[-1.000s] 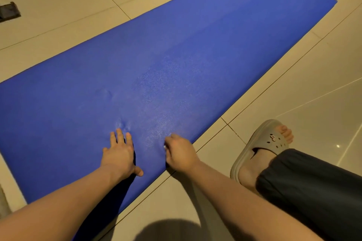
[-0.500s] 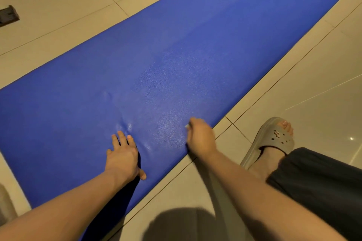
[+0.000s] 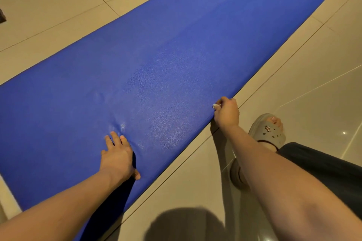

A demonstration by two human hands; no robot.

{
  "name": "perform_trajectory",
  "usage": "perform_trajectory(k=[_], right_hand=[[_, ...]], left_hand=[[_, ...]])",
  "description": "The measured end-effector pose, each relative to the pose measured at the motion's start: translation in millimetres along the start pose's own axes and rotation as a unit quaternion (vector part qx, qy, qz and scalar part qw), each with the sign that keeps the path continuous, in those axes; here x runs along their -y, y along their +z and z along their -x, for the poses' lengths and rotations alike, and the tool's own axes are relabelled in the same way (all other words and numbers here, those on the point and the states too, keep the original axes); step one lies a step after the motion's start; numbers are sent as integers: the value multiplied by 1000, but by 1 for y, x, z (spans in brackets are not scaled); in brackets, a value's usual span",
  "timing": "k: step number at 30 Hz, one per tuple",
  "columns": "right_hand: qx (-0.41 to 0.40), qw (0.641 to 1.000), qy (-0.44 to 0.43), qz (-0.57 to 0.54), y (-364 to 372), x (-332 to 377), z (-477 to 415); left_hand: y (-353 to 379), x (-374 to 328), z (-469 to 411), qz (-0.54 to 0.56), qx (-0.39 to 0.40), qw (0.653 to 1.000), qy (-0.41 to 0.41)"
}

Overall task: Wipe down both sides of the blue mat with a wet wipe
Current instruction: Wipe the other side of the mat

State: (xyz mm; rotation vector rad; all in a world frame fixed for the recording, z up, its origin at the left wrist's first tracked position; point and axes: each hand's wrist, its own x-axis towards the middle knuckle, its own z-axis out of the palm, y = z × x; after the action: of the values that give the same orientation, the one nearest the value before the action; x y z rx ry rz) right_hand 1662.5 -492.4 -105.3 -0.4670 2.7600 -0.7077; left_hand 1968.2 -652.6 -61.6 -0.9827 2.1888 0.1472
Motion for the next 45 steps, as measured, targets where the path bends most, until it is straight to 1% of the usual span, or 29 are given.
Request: perform_trajectory(k=[2,4,6,8,10,12,15,19,22,24,26,28,30,32,35,37,39,41,42,45], right_hand=[[-16,998,35,-52,5,1,8],[-17,995,41,-89,14,2,32],[6,995,6,-104,24,8,68],[48,994,-46,-87,32,16,97],[72,992,-68,-84,34,19,103],[38,994,-40,-98,30,17,83],[-27,991,36,-124,19,8,33],[-49,984,106,-136,5,-5,-21],[-45,983,121,-130,5,-4,-16],[-35,985,107,-129,13,3,15],[-18,991,53,-122,22,13,58],[27,994,-2,-103,31,25,96],[68,994,-33,-79,38,32,113],[62,995,-29,-73,35,30,101],[3,995,43,-88,18,19,51],[5,995,70,-74,8,12,28],[9,994,75,-73,10,13,33],[11,994,63,-89,21,23,67],[18,994,43,-96,29,28,90],[84,992,-35,-89,42,39,146]], left_hand=[[0,-1,0,-1,0,1000,0],[-1,-2,-1,0,3,1000,-2],[-2,-2,-1,-3,2,1000,-3],[-1,-2,-2,-6,0,1000,0],[1,-3,-1,-5,-4,1000,-4],[1,-3,-1,-5,-9,1000,-4],[1,-1,1,-2,-16,1000,-1],[2,0,1,-2,-21,1000,-1],[2,0,1,1,-21,1000,1],[2,0,0,6,-19,1000,1],[2,0,0,9,-18,1000,1],[2,0,0,11,-18,1000,0],[2,1,1,12,-19,1000,3],[2,1,2,11,-23,1000,6],[3,2,3,11,-30,999,8],[4,4,3,11,-32,999,9],[6,6,3,11,-35,999,9],[7,6,2,10,-36,999,8],[7,6,1,10,-36,999,8],[8,6,1,7,-38,999,8]])
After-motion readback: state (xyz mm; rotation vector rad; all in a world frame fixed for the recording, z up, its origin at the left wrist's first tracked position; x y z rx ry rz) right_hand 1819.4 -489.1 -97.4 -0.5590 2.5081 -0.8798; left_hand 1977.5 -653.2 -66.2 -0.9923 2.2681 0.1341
